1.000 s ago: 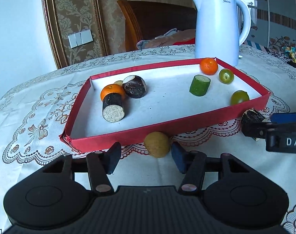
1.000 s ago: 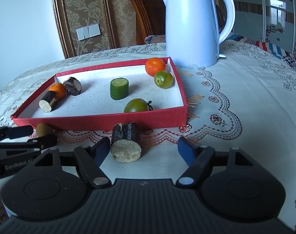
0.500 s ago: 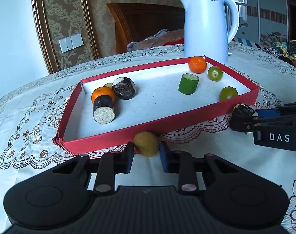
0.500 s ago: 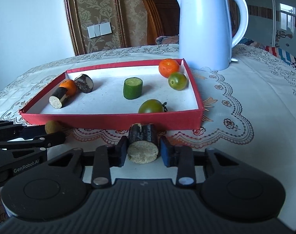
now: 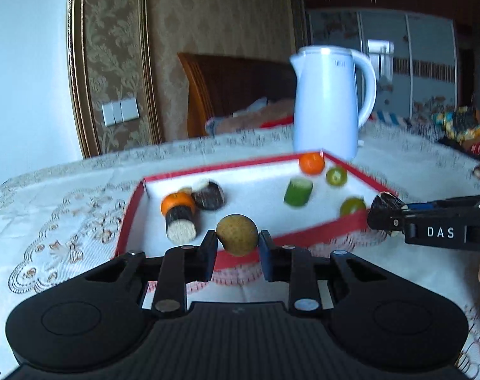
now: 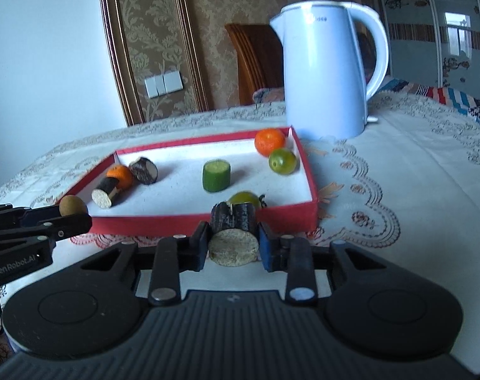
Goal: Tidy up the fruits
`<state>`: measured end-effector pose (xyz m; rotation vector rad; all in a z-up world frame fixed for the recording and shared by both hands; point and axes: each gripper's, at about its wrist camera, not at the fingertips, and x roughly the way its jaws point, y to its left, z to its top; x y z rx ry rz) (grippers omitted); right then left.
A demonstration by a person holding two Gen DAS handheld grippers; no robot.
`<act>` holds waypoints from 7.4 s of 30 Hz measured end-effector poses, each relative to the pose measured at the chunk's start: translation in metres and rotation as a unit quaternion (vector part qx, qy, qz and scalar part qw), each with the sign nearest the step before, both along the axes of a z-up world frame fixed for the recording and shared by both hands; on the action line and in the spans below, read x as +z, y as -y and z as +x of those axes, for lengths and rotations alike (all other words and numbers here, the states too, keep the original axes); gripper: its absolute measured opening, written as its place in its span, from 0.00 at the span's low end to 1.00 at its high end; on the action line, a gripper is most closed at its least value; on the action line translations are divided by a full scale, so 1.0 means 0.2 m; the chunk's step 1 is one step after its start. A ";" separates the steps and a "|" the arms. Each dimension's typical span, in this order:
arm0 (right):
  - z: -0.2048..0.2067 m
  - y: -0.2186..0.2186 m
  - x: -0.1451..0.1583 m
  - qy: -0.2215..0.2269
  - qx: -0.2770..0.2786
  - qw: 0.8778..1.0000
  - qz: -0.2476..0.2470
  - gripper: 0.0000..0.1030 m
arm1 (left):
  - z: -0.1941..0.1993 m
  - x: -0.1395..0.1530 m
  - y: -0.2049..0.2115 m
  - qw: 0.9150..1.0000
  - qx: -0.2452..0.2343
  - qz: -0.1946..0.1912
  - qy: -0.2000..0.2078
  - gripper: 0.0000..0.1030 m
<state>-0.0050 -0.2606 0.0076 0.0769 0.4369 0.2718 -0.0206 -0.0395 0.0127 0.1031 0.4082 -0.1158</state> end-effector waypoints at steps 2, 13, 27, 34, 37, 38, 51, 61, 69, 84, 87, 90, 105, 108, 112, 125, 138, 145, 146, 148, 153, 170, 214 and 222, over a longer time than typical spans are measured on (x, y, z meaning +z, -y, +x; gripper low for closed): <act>-0.01 0.00 0.04 0.014 0.000 1.000 -0.003 0.30 | 0.01 0.02 0.00 1.000 0.002 0.000 0.005 0.27; 0.31 -0.26 0.09 -0.019 0.034 0.997 -0.065 0.30 | 0.32 -0.01 -0.07 0.997 0.045 -0.008 -0.059 0.27; 0.49 -0.37 -0.02 -0.047 0.000 0.992 -0.113 0.30 | 0.49 -0.09 -0.07 0.994 0.064 -0.005 -0.086 0.27; 0.59 -0.37 -0.03 -0.052 -0.025 0.992 -0.110 0.30 | 0.58 -0.13 -0.10 0.991 0.090 -0.004 -0.097 0.26; 0.60 -0.36 -0.03 -0.051 -0.029 0.992 -0.110 0.30 | 0.59 -0.13 -0.12 0.991 0.092 -0.011 -0.096 0.26; 0.60 -0.36 -0.04 -0.051 -0.030 0.992 -0.110 0.30 | 0.59 -0.13 -0.11 0.991 0.092 -0.011 -0.096 0.26; 0.58 -0.34 -0.03 -0.042 -0.038 0.994 -0.095 0.49 | 0.58 -0.14 -0.11 0.991 0.097 -0.010 -0.090 0.33; 0.53 -0.32 -0.02 -0.033 -0.044 0.994 -0.093 0.77 | 0.58 -0.14 -0.14 0.988 0.120 -0.014 -0.098 0.80; 0.50 -0.31 -0.02 -0.023 -0.050 0.994 -0.095 0.90 | 0.58 -0.14 -0.15 0.988 0.121 -0.015 -0.099 0.81; 0.42 -0.26 0.00 -0.006 -0.062 0.995 -0.079 0.99 | 0.56 -0.14 -0.13 0.988 0.121 -0.001 -0.096 0.86; 0.42 -0.26 0.00 -0.003 -0.063 0.995 -0.079 0.99 | 0.54 -0.14 -0.13 0.989 0.114 0.002 -0.095 0.86; 0.39 -0.25 0.01 -0.002 -0.062 0.995 -0.075 1.00 | 0.51 -0.13 -0.12 0.990 0.112 0.007 -0.088 0.86; 0.34 -0.21 0.01 0.002 -0.067 0.996 -0.052 1.00 | 0.42 -0.09 -0.15 0.992 0.101 -0.016 -0.078 0.86; 0.34 -0.20 0.01 -0.005 -0.068 0.996 -0.051 1.00 | 0.39 -0.08 -0.16 0.992 0.103 -0.016 -0.071 0.86; 0.34 -0.20 0.01 -0.007 -0.068 0.997 -0.046 1.00 | 0.34 -0.06 -0.16 0.992 0.101 -0.021 -0.069 0.86; 0.21 -0.16 0.02 0.000 -0.055 0.998 -0.017 1.00 | 0.20 -0.04 -0.18 0.993 0.096 -0.028 -0.056 0.86; 0.10 -0.17 0.03 0.015 -0.043 0.999 -0.010 1.00 | 0.13 -0.03 -0.14 0.995 0.090 -0.015 -0.046 0.86; 0.11 -0.17 0.03 0.008 -0.042 0.999 -0.012 1.00 | 0.13 -0.03 -0.15 0.995 0.091 -0.014 -0.047 0.86; 0.11 -0.17 0.03 0.007 -0.042 0.999 -0.012 1.00 | 0.14 -0.03 -0.15 0.995 0.091 -0.012 -0.047 0.86; 0.11 -0.17 0.03 0.007 -0.042 0.999 -0.010 1.00 | 0.14 -0.03 -0.14 0.995 0.089 -0.009 -0.046 0.86; 0.11 -0.17 0.02 0.006 -0.041 0.999 -0.011 1.00 | 0.14 -0.04 -0.14 0.995 0.084 -0.006 -0.045 0.86; 0.11 -0.17 0.02 0.001 -0.040 0.999 -0.013 1.00 | 0.14 -0.03 -0.18 0.993 0.106 -0.024 -0.045 0.87; 0.11 -0.18 0.01 -0.001 -0.040 0.999 -0.015 1.00 | 0.13 -0.03 -0.16 0.994 0.101 -0.008 -0.031 0.92; 0.12 -0.18 0.01 -0.001 -0.039 0.999 -0.015 1.00 | 0.12 -0.03 -0.13 0.995 0.095 0.017 -0.021 0.92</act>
